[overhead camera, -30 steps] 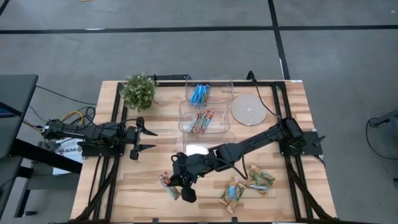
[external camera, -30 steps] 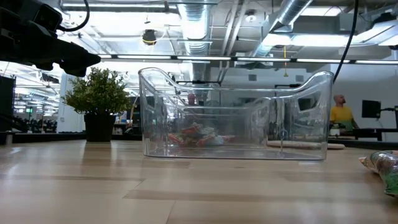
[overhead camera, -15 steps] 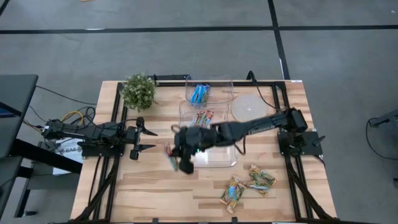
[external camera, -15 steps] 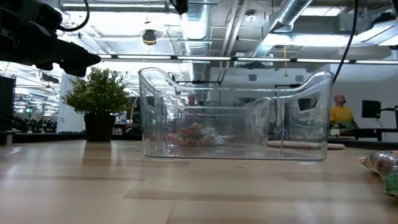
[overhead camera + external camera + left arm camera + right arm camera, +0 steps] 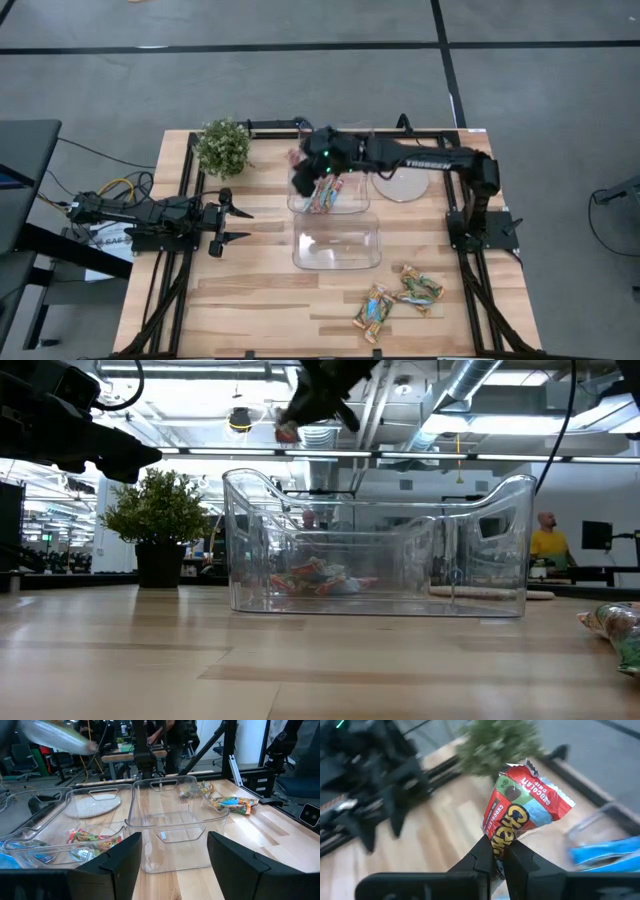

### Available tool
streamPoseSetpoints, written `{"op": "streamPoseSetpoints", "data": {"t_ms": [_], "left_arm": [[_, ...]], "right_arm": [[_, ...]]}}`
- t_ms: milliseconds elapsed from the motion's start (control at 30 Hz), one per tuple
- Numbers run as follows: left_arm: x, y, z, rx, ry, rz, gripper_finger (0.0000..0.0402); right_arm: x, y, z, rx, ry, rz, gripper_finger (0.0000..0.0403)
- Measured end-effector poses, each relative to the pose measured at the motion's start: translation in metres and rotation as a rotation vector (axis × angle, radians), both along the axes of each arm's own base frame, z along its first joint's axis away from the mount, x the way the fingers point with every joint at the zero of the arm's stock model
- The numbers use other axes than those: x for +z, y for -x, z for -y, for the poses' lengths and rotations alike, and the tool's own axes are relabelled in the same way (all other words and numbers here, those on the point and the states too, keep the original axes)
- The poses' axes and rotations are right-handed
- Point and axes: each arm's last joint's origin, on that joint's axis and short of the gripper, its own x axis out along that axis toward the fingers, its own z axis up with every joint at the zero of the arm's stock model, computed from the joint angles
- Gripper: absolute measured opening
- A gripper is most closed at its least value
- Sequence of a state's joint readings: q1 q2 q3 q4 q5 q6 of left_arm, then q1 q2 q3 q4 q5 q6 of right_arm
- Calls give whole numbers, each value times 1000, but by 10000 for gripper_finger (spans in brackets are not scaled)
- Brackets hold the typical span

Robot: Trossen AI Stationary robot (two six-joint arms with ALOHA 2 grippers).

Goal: Pick and place Granola Bars by type
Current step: Put the red granola bar into the middle transparent bin

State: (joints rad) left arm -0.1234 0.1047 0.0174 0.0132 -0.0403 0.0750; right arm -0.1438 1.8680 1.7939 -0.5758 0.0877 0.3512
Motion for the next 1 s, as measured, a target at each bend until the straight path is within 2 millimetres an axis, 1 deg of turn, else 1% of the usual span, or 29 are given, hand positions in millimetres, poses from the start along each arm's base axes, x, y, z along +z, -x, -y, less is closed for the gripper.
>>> {"op": "streamPoseSetpoints", "data": {"t_ms": [100,200,367,600,700,1000], "left_arm": [[0,0,0,0,0,0,219],[0,0,0,0,0,0,219],[0,0,0,0,0,0,219],[0,0,0,0,0,0,219],[0,0,0,0,0,0,219],[0,0,0,0,0,0,219]], "right_arm": [[5,10,15,-72,-4,-19,24],[11,18,24,-117,-3,-22,23],[14,24,29,-135,-5,-35,21],[8,29,33,-175,-49,-89,24],[-4,30,33,-218,-80,-115,23],[-53,40,31,-378,-210,-239,23]]}}
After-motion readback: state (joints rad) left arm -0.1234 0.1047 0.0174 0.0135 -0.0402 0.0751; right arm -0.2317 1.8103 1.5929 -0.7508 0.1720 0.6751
